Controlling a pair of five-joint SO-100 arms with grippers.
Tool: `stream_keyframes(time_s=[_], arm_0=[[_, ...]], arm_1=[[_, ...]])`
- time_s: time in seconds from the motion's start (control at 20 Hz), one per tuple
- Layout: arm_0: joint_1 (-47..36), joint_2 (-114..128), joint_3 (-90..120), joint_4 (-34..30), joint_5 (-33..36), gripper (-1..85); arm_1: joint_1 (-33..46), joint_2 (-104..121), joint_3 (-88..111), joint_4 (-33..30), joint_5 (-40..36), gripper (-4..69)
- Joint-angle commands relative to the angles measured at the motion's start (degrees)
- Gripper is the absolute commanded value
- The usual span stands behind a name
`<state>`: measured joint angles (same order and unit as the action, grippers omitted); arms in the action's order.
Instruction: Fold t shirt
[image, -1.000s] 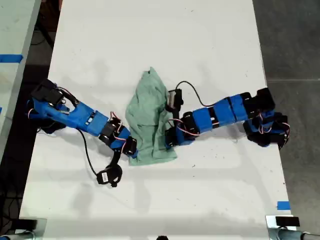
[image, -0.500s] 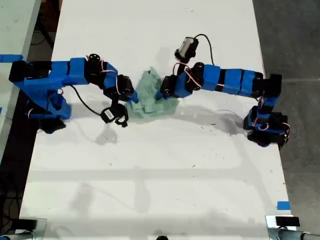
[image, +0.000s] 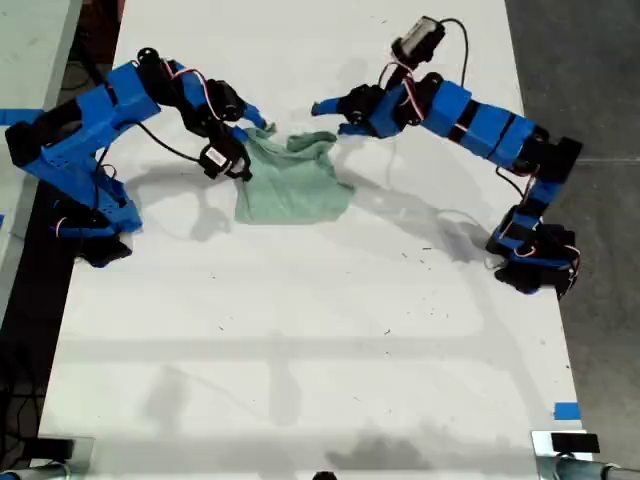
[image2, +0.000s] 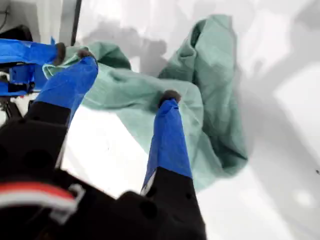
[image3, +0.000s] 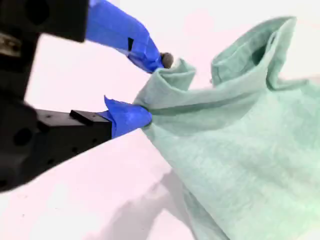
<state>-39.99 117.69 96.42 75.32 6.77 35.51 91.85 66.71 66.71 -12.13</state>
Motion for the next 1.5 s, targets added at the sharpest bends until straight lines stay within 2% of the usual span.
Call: stream_keyframes(time_s=[0.0, 0.1, 0.25, 0.3, 0.35, 0.5, 0.65, 0.75, 0.8, 0.85, 0.9, 1.05, 1.15, 1.2, 1.25, 1.3, 1.35, 1.4, 1.45], arm_0=[[-6.2, 10.2, -1.4, 4.7, 3.3, -0.1], [-8.2, 14.6, -3.0, 8.5, 6.9, -0.1], [-4.7, 11.8, -3.4, 8.3, 8.6, 1.4], [-2.1, 11.2, -2.8, 8.4, 8.3, 3.4], [1.8, 14.7, -0.8, 8.4, 6.5, -0.1], [17.9, 42.7, 15.2, 1.6, -3.2, -0.1], [30.4, 74.5, 41.7, -7.7, -11.0, 0.4], [34.1, 88.9, 60.8, -13.1, -12.1, 0.6], [35.2, 88.5, 67.3, -16.2, -11.3, 1.5], [36.4, 87.4, 73.4, -21.5, -9.1, 4.4], [36.7, 88.2, 78.2, -22.9, -9.1, 5.8], [35.9, 88.4, 84.3, -21.0, -3.5, 5.9], [37.6, 88.6, 85.8, -17.2, 0.4, 6.2], [37.5, 88.7, 86.5, -15.6, 1.8, 5.7], [37.5, 88.8, 87.5, -15.6, 1.5, 6.0], [37.5, 88.8, 87.7, -15.6, 1.5, 6.1], [37.5, 88.8, 87.4, -15.6, 1.5, 6.1], [37.5, 88.8, 87.4, -15.6, 1.5, 6.1], [37.5, 88.8, 87.4, -15.6, 1.5, 6.1]], arm_1=[[4.9, 13.3, 4.0, 6.4, 1.2, 26.3], [6.0, 21.2, 10.2, 9.9, 0.9, 26.5], [3.3, 32.8, 22.1, 6.3, 0.2, 22.4], [1.4, 35.5, 24.4, 6.3, -0.3, 10.5], [-0.7, 39.3, 27.2, 7.9, -0.2, 1.4], [-9.1, 62.1, 46.1, 9.3, 2.6, 1.5], [-18.9, 89.1, 70.3, 2.1, 3.9, 1.6], [-24.6, 99.6, 82.8, -1.1, 3.2, 1.6], [-27.5, 105.5, 89.1, -3.1, 1.0, 1.6], [-29.8, 109.4, 95.1, -3.9, -1.0, 1.6], [-30.9, 109.2, 96.6, -2.0, -2.0, 1.6], [-32.3, 109.2, 104.2, 2.5, -4.0, 1.5], [-28.8, 109.2, 111.9, 3.0, -9.8, 3.2], [-29.6, 109.2, 111.6, 4.3, -8.6, 9.6], [-30.9, 109.2, 111.6, 5.6, -5.0, 10.2], [-31.0, 109.2, 111.5, 9.2, 5.7, 10.3], [-30.5, 109.0, 111.5, 9.4, 4.7, 12.5], [-30.7, 109.0, 111.5, 9.3, -0.1, 12.7], [-30.9, 109.0, 111.5, 9.3, -0.6, 12.3]])
